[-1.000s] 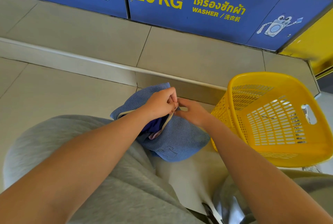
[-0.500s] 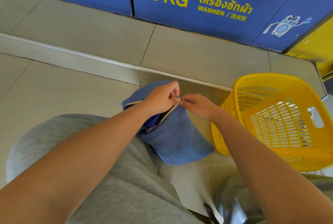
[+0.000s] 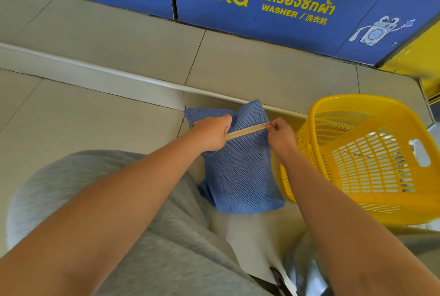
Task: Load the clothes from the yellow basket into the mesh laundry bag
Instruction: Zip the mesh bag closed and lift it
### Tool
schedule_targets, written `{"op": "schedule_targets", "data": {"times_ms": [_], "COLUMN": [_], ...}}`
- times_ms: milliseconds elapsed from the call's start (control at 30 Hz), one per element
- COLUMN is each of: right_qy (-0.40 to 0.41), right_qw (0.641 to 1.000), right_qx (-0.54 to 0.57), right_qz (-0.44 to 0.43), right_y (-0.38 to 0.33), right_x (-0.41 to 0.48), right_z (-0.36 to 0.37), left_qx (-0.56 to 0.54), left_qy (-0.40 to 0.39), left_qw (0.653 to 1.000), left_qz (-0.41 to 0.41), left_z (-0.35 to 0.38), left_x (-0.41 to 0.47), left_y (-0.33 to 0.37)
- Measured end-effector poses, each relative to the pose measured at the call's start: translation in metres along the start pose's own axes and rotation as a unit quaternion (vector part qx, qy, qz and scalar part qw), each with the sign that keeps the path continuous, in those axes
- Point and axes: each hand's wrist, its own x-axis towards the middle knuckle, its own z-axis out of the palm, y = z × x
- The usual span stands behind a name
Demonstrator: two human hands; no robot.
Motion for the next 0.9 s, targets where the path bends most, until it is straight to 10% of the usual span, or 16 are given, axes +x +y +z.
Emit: {"op": "schedule_targets", "data": {"times_ms": [167,500,900], "right_qy": [0.017,-0.073,0.028], "right_qw": [0.992,0.904,0.951], "right_qx": [-0.127,-0.262,-0.252], "right_qz": [-0.014,-0.331,-0.179], "right_y": [-0.006,-0.001,0.003], "right_x": [-0.002,-0.014,0.002], "right_z": [0.003,0.005,-0.017], "left_qx": [-0.111,-0.260,-0.027], "left_qy": [-0.026,-0.044,-0.053], "left_qw": [0.993,0.965,0.997], "left_qz": [0.013,0.007,-0.048], "left_z": [-0.002,0.000,-0.006], "left_x": [0.003,0.002,-0.003], "left_y": [0.001,0.014,-0.028]}}
